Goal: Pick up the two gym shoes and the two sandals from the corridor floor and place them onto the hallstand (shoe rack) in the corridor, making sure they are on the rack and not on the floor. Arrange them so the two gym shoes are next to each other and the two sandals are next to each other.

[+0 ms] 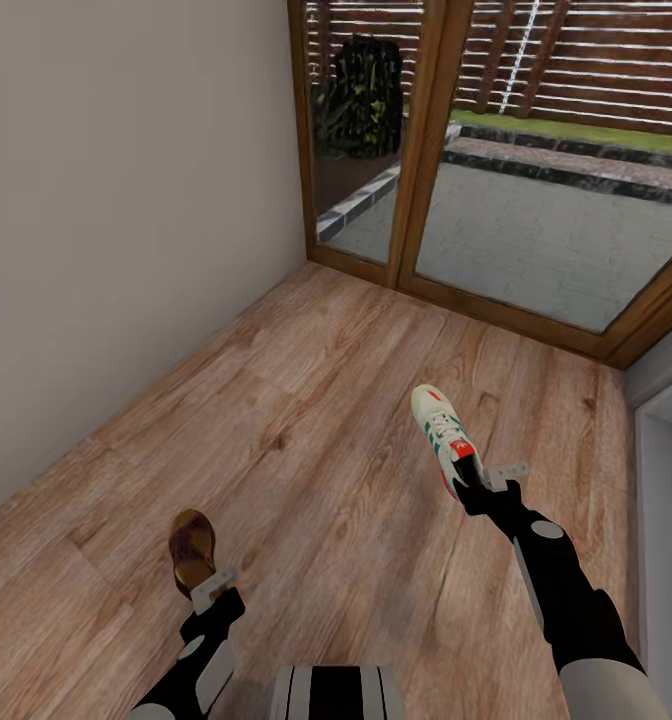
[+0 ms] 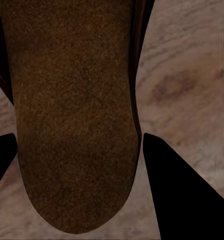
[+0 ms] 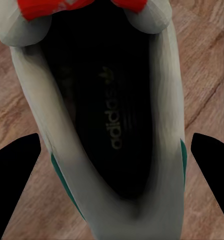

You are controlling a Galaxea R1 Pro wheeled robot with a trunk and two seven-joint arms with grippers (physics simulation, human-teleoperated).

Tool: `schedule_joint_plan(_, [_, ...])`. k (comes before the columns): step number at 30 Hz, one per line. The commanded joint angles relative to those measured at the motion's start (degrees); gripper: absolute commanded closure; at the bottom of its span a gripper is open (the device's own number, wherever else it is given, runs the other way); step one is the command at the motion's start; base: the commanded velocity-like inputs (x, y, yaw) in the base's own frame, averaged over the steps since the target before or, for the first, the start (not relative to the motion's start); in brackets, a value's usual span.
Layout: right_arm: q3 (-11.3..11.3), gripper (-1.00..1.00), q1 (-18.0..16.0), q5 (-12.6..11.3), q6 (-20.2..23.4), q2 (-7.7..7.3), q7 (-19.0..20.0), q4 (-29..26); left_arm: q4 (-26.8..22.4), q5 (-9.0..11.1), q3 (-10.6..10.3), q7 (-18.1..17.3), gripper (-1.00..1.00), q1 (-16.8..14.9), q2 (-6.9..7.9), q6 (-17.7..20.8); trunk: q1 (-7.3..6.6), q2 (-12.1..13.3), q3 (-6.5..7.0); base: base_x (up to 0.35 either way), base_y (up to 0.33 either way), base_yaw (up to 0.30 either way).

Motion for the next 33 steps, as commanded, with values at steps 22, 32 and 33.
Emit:
schedule_joint_plan(22, [-0.38, 1.0, 7.35, 0.73, -17.41, -0.51, -3.21, 17.49, -3.08, -6.75, -3.87, -5.33, 1.0, 7.35, 6.82, -1.0, -0.57, 0.28, 6.83, 0.0, 0.0, 0.0])
schedule_joint_plan(32, [-7.47, 1.0, 9.4, 0.72, -37.12, -0.78, -7.8, 37.88, -3.07, -7.12, -3.93, -6.21, 1.0, 12.14, 7.76, -5.97, -1.02, 0.81, 9.91, 0.0, 0.0, 0.0])
schedule_joint_plan(33, [-8.03, 1.0, 9.42, 0.72, -37.99, -0.8, -7.83, 39.29, -3.08, -7.33, -3.95, -6.22, 1.0, 12.5, 8.07, -6.06, -1.24, 1.21, 10.18, 0.0, 0.0, 0.0])
